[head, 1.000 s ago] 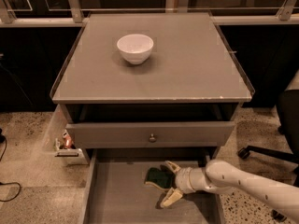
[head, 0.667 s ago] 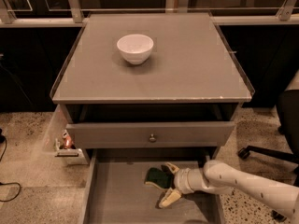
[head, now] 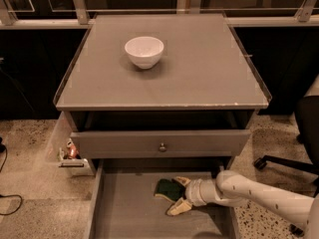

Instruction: Pick sponge from middle drawer and place on counter

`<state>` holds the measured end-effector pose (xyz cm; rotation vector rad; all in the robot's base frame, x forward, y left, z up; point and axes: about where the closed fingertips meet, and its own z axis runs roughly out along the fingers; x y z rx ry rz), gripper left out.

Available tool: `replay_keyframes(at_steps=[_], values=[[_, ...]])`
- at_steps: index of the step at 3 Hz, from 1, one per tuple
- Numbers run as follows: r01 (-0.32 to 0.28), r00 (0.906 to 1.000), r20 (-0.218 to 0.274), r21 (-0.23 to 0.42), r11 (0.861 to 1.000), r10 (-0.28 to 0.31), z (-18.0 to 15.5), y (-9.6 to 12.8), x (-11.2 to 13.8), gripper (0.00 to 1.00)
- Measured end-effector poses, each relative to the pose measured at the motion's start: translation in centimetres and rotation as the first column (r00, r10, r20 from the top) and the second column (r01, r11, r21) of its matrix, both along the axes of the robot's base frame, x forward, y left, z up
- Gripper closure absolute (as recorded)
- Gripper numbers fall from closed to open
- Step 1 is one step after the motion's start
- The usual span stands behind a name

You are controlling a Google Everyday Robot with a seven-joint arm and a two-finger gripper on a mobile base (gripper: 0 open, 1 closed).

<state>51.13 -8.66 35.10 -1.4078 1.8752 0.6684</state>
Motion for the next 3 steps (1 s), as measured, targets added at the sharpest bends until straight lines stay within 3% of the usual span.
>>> replay_keyframes(at_steps=[3], values=[[0.0,1.0,0.0,0.0,1.0,0.0,0.0,0.01,0.0,0.88]])
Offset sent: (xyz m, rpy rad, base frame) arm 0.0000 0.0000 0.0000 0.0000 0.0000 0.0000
